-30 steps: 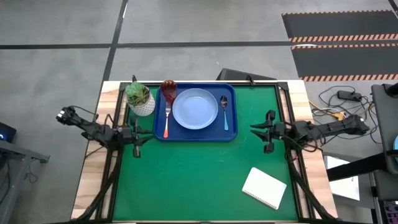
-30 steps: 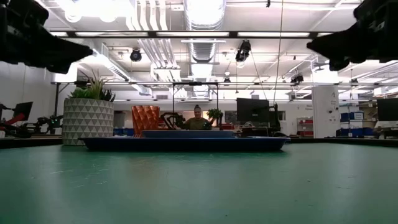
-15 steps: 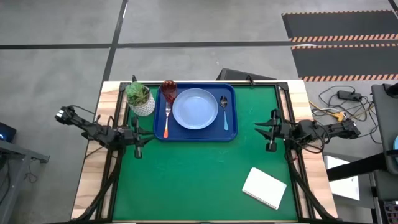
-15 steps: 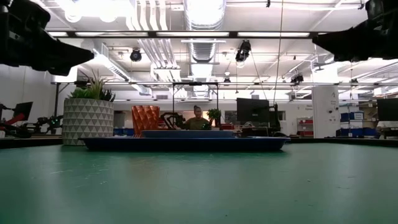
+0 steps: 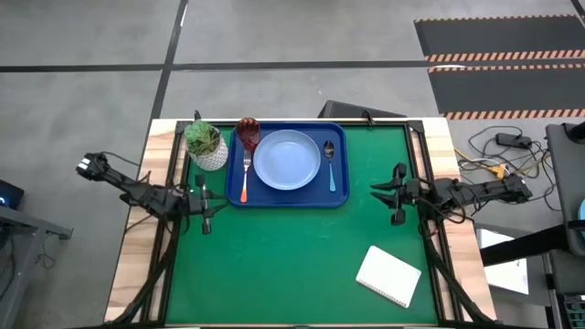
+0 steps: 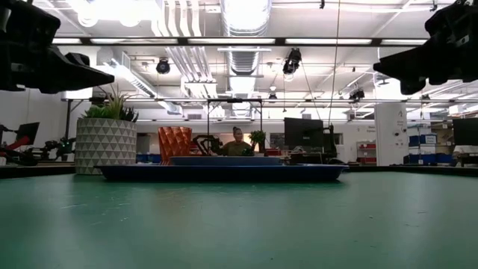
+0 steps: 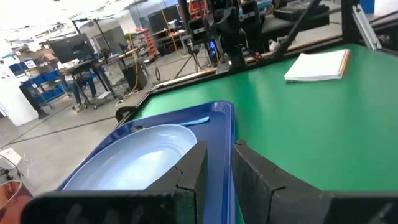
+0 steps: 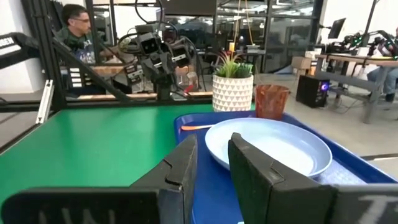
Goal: Pick and place plate/cup/fork/spoon on tray
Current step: Return to Home Position
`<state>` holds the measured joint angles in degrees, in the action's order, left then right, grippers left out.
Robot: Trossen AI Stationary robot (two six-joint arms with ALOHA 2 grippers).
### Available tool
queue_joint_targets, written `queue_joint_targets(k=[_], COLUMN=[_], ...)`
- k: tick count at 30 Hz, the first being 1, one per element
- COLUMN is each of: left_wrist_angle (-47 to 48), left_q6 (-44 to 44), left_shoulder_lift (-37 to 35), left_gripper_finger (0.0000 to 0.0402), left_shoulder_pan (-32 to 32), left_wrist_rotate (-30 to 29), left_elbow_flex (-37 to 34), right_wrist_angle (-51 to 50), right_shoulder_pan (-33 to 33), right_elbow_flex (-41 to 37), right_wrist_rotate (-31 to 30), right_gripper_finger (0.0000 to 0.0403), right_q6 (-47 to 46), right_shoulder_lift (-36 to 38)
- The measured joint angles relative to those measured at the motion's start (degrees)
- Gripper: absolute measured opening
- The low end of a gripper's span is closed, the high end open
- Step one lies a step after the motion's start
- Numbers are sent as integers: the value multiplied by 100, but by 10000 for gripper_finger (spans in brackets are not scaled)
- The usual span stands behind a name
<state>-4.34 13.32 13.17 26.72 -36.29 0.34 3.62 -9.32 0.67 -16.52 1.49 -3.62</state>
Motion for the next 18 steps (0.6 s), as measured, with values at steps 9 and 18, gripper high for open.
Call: queue_joint_targets(k=[9,18], left_wrist_angle=[2,2], left_q6=[2,1], left_shoulder_lift=[341,674], left_gripper_finger=[54,54], left_shoulder_pan=[0,0], left_wrist_rotate=[0,2], left_elbow_flex=[-4,-7], right_wrist_angle=[-15,-22], right_shoulder_pan=[0,0], right_elbow_flex=[-2,-2], right_wrist_rotate=[1,1], right_gripper_finger=[82,82], right_q6=[0,1], right_shoulder_lift=[-43,-60])
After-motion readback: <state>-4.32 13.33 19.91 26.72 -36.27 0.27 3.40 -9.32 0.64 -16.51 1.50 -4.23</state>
